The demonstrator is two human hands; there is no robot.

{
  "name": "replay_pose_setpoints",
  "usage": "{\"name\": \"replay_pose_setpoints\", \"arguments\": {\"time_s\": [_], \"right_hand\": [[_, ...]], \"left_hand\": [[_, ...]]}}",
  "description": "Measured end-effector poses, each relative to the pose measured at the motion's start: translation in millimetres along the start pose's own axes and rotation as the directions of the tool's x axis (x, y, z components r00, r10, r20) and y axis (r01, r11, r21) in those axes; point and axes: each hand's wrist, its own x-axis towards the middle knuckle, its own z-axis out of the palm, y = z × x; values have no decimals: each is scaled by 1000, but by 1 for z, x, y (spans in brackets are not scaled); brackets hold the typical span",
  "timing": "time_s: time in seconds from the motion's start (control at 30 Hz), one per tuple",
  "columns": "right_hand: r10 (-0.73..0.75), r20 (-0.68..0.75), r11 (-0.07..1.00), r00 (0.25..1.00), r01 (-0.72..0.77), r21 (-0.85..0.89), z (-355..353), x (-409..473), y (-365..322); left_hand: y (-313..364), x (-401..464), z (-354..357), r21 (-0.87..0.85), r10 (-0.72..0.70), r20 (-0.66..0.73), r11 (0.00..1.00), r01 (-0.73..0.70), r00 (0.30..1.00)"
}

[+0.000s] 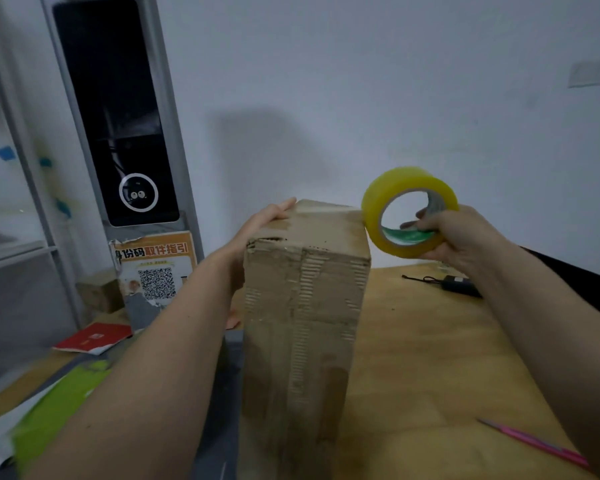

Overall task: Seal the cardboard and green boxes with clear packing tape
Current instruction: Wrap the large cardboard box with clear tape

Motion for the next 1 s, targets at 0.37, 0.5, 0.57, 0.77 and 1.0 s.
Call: {"name": "replay_pose_setpoints", "arguments": {"time_s": [0.37,0.5,0.57,0.77,1.0], "right_hand": [[59,-16,997,998,-58,54,18,-3,56],[48,-27,997,998,-46,68,22,-3,60],[18,-28,1000,999,-17,23,26,-5,58],[39,-30,999,999,-38,39,23,-10,61],[72,65,975,995,-84,207,41,-26,61]], "left_hand": [[44,-10,-25,593,-176,23,795,128,984],[68,-4,-2,932,-342,122,362,11,932],[70,-2,18,945,-338,229,303,-125,913],[66,-9,49,883,-258,404,359,-302,878],[73,-11,18,924,-438,13,350,158,899]]}}
